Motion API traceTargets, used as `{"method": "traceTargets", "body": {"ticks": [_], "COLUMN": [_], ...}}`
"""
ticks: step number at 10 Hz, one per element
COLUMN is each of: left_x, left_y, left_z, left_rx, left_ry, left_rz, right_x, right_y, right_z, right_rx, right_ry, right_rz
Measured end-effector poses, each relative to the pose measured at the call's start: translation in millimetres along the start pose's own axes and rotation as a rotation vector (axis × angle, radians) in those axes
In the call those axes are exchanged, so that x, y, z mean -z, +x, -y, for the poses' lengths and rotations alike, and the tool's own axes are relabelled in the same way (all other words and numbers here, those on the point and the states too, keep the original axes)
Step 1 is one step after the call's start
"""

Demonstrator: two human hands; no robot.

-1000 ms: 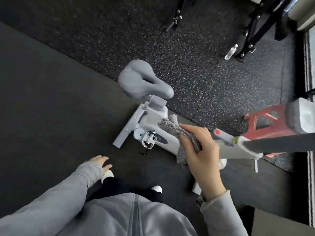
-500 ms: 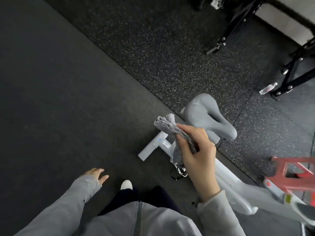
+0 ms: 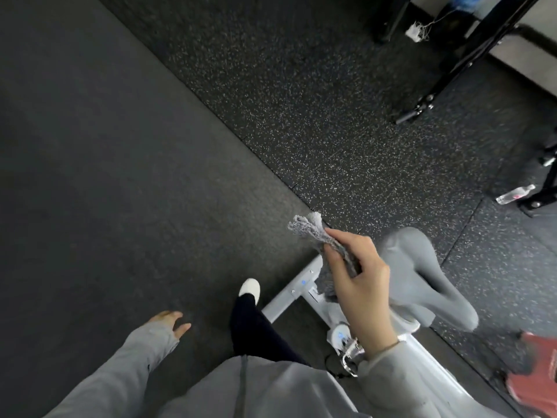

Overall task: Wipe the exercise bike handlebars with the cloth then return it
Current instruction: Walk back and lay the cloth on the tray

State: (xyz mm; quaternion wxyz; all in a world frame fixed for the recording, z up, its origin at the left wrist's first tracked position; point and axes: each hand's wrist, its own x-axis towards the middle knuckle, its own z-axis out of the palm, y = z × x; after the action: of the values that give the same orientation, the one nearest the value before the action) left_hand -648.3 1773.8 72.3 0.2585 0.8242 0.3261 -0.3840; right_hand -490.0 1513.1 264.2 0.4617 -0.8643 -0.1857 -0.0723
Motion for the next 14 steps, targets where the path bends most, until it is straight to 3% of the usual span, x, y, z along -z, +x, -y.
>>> {"method": "traceTargets", "body": {"ticks": [2,5,9,12,14], "left_x": [93.6,205.5,333.8,356.1,332.0], "left_y": [63.3,151.3,293.4,332.1,339.2], "left_z": [-60.3,-159.1,-256.8,-375.8,-490.2], "left_rx": [-0.002,-0.175,-0.294,-0.471,-0.597], "left_ry": [0.151,0.290,0.640,0.874,1.028], "left_rz": [-0.014,-0.050,0.077,0.201,0.161], "right_x": [-17.8,-31.7,-96.9,-69.1,-16.6], "right_y": [79.3,172.9,320.1,343.9,354.8], "right_z": [-24.4,-39.2,-54.3,-89.6,-148.8], "right_rx": [-0.068,-0.179,-0.311,-0.548,-0.610], "right_ry": [-0.014,-0.041,-0.133,-0.149,-0.167], "right_rz": [-0.087,-0.234,-0.434,-0.666,-0.849]}}
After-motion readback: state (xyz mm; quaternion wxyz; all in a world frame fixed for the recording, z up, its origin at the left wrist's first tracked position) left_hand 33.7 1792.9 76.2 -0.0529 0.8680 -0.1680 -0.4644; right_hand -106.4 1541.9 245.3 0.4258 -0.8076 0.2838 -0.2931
